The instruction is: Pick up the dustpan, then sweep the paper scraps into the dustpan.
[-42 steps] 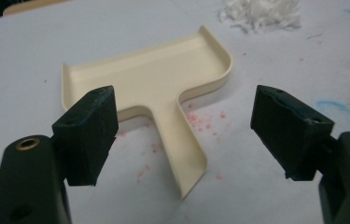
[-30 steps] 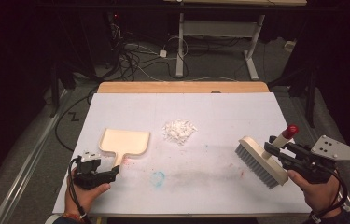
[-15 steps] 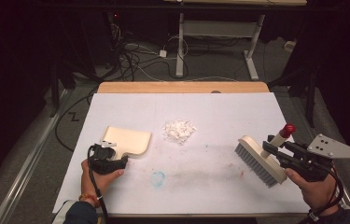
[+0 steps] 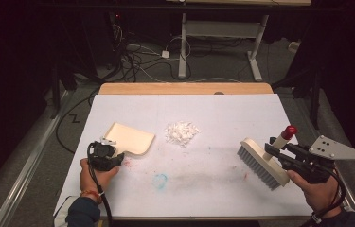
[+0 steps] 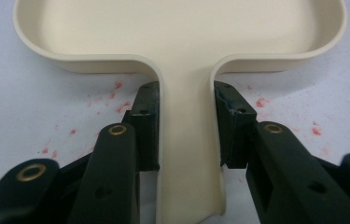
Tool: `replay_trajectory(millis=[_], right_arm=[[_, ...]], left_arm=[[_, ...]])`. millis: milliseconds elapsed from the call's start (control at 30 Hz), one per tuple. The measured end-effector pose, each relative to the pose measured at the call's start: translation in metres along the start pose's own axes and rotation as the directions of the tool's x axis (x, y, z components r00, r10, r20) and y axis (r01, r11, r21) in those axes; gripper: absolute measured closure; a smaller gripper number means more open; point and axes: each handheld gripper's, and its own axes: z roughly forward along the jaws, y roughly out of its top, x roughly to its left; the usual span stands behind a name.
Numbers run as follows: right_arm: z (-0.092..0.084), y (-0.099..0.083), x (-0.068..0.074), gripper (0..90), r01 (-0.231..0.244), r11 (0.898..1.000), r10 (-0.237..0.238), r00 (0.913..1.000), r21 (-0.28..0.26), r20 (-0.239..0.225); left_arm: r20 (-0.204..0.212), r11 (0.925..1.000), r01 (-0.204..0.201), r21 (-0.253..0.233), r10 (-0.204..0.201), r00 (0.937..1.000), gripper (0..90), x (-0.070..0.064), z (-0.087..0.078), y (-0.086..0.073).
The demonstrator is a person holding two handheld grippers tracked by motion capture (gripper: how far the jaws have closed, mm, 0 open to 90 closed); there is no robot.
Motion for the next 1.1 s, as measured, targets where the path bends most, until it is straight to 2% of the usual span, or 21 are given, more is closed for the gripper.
replay_trajectory(millis=[100,367,433,500,600,667,733,867,967,1033,1100], right_arm=[[-0.001,0.0,0.0,70.5,0.001,1.0,-0.001,1.0,-0.001,0.002],[0.0,0.0,-0.003,70.5,-0.012,1.0,0.012,0.9999,-0.006,0.007],[0.002,0.0,-0.002,70.6,-0.01,1.0,0.01,0.9999,-0.004,0.007],[0.004,0.0,-0.002,70.5,-0.003,1.0,0.003,0.9999,0.001,0.011],[0.007,0.001,-0.002,70.5,0.001,1.0,-0.001,0.9999,-0.002,0.012],[0.01,0.003,-0.003,70.6,0.002,1.0,-0.002,0.9998,-0.005,0.018],[0.015,0.007,-0.004,70.5,0.012,1.0,-0.012,0.9997,-0.009,0.019],[0.028,0.017,-0.009,70.6,0.043,0.999,-0.042,0.9985,-0.009,0.036],[0.043,0.029,-0.013,70.6,0.075,0.997,-0.075,0.996,0.008,0.048],[0.054,0.039,-0.015,70.5,0.101,0.995,-0.102,0.9935,0.021,0.051],[0.067,0.048,-0.016,70.6,0.109,0.994,-0.11,0.9924,0.024,0.056]], left_arm=[[-0.001,1.0,-0.005,-0.003,0.005,1.0,63.5,0.0,-0.001,0.0],[0.001,0.9986,-0.052,-0.011,0.052,0.9987,63.6,-0.004,-0.011,-0.002],[0.016,0.997,-0.076,-0.018,0.076,0.997,63.6,-0.004,-0.016,-0.003],[0.003,0.994,-0.108,-0.014,0.108,0.9941,63.6,-0.005,-0.022,-0.004],[0.041,0.9933,-0.114,-0.017,0.115,0.9925,63.6,-0.004,-0.028,-0.006],[0.043,0.9912,-0.132,-0.009,0.132,0.9903,63.6,-0.004,-0.032,-0.006],[0.045,0.9904,-0.138,-0.008,0.138,0.9894,63.6,-0.004,-0.034,-0.006],[0.065,0.9855,-0.17,0.001,0.17,0.9834,63.6,-0.006,-0.043,-0.005],[0.072,0.9816,-0.19,0.015,0.189,0.9794,63.6,-0.009,-0.044,-0.006],[0.079,0.9818,-0.189,0.015,0.187,0.9791,63.6,-0.009,-0.044,-0.006],[0.089,0.9769,-0.212,0.029,0.208,0.974,63.6,-0.013,-0.044,-0.006]])
